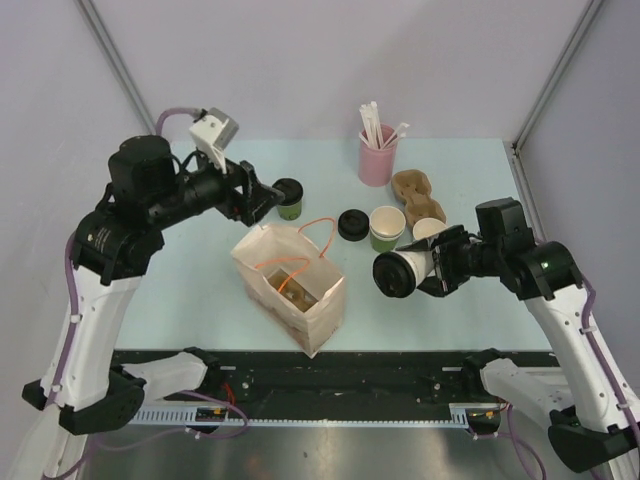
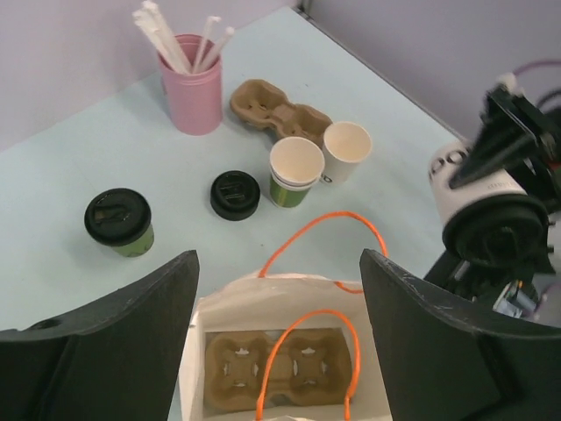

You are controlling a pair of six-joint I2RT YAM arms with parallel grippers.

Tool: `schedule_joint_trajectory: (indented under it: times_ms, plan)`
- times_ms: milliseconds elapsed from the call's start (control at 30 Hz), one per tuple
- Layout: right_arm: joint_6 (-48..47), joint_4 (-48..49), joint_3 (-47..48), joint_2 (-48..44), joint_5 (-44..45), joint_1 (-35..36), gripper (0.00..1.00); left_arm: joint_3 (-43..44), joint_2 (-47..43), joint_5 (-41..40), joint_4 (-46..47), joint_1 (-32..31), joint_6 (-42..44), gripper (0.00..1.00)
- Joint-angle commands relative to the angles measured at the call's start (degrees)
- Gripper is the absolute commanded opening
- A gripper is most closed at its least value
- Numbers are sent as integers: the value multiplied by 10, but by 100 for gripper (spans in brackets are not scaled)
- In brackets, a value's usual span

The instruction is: Pack the takeout coffee

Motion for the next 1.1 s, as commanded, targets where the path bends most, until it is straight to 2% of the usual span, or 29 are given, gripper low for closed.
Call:
schedule_joint_trajectory:
  times_ms: [0,100,133,233,267,300,400,467,600,800,900,1067]
  plan:
    - [-75,23,-26,15,-186,-70,11,42,-7,-47,-31,-99,78,79]
    - [-127,38,-64,40,-270,-111,11,35,-7,-81,-42,-162,114,77]
    - [-173,32,-71,47,-289,-145,11,33,-8,-85,-43,-176,126,76]
    - [-270,-42,-98,76,-332,-205,9,40,5,-88,-43,-239,157,74]
    - [-331,-79,-103,84,-341,-214,9,45,14,-92,-43,-260,171,73]
    - [-350,-90,-106,99,-342,-220,9,47,20,-97,-43,-301,187,71]
    - [-365,-82,-113,108,-364,-225,9,48,42,-83,-43,-371,262,68]
    - [-367,-79,-126,108,-386,-229,9,39,59,-67,-42,-397,309,67]
    - [-423,-126,-147,109,-414,-230,7,44,92,-53,-37,-471,403,66]
    - [-466,-185,-183,98,-442,-245,7,68,144,-17,-27,-537,518,66]
    - [-471,-191,-193,93,-459,-250,6,50,147,-27,-15,-577,593,64]
    - [-475,-200,-205,98,-469,-259,7,-6,136,-45,0,-608,667,61]
